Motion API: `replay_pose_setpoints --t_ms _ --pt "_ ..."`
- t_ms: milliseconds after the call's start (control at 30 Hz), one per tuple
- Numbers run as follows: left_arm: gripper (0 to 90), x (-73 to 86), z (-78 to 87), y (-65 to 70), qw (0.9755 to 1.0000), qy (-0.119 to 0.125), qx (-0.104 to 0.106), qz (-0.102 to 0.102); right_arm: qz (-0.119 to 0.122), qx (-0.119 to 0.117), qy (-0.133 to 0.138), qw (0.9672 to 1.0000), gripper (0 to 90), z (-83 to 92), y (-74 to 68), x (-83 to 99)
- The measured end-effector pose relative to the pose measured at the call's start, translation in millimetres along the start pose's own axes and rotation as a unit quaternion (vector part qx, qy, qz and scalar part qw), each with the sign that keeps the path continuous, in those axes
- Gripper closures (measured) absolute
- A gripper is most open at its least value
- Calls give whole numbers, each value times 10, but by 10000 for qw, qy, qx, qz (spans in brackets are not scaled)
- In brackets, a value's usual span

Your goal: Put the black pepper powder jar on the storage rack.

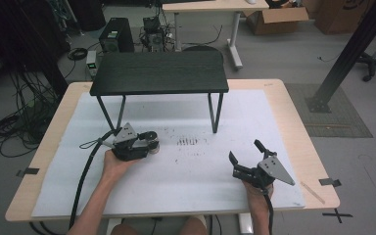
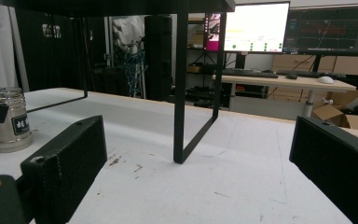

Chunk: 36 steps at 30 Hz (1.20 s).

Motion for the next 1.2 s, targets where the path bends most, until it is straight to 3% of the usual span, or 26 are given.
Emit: replay_pose_setpoints --t_ms 500,667,767,1200 --pt "488 5 -2 1 10000 34 -8 11 -9 2 -4 10000 37 -1 1 0" --pt "490 -1 4 -2 9999 44 -4 102 -10 2 -3 10000 37 -1 2 0" --pt "490 -11 18 9 10000 46 -17 37 -15 2 -6 10000 37 0 1 0" --pt "491 -154 210 46 9997 215 -65 36 -18 5 -11 10000 38 -2 3 0"
Point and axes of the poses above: each handheld gripper's, and its own axes: z roughly backward along the jaws, x roughly out of its underside, y roughly to its right, the point moved 1 cm from there along -z, roughly forward along the jaws, and after that the axes turned 2 degrees about -x, right-handed, at the moved point
